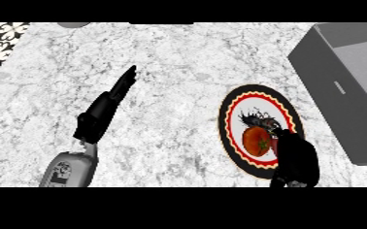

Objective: Pick the bell pepper from the plate and place it in the cardboard box

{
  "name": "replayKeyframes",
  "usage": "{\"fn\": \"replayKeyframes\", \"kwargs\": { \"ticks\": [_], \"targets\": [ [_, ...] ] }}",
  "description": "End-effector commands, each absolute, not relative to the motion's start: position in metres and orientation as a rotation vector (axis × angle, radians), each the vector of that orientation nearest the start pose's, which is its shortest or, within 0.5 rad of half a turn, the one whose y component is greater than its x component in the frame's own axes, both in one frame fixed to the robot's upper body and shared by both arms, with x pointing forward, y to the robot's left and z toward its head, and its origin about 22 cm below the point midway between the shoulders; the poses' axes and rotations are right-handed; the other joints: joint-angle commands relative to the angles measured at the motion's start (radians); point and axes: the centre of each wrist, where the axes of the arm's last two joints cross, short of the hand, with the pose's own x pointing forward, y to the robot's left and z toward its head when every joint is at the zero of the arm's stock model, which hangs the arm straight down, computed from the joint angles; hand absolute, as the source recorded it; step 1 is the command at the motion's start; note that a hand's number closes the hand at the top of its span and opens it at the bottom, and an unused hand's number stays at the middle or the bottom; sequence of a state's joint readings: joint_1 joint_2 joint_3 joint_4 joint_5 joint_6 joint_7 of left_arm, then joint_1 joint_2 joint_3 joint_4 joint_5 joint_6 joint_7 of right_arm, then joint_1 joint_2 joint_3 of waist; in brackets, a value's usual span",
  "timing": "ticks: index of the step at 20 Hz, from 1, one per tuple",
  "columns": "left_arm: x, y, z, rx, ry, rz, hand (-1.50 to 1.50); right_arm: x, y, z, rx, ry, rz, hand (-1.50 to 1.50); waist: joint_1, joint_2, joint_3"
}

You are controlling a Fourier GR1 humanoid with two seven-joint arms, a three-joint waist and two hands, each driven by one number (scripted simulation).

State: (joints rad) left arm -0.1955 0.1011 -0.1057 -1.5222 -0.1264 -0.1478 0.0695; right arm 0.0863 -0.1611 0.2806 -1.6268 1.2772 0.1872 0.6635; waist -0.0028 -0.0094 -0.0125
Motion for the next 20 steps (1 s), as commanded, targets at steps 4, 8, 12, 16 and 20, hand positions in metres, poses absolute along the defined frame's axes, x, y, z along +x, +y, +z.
{"fn": "replayKeyframes", "kwargs": {
  "ticks": [4, 8, 12, 16, 20],
  "targets": [
    [0.294, 0.211, 0.049, -0.033, -1.617, -0.453, 0.00, 0.215, -0.215, -0.025, -1.208, -0.729, 1.086, 1.50, 0.002, 0.009, 0.013],
    [0.280, 0.211, 0.039, -0.027, -1.592, -0.446, 0.00, 0.198, -0.284, 0.004, -1.019, -1.009, 1.349, 1.50, -0.007, 0.005, 0.015],
    [0.279, 0.215, 0.036, -0.023, -1.588, -0.433, 0.00, 0.183, -0.309, 0.023, -0.800, -1.244, 1.573, 1.50, -0.021, 0.000, 0.018],
    [0.285, 0.217, 0.038, -0.016, -1.587, -0.407, 0.00, 0.185, -0.374, 0.056, -0.858, -1.451, 1.567, 1.50, -0.047, 0.005, 0.018],
    [0.274, 0.203, 0.034, -0.021, -1.585, -0.424, 0.00, 0.173, -0.430, 0.081, -0.938, -1.605, 1.494, 1.50, -0.039, 0.002, 0.015]
  ]
}}
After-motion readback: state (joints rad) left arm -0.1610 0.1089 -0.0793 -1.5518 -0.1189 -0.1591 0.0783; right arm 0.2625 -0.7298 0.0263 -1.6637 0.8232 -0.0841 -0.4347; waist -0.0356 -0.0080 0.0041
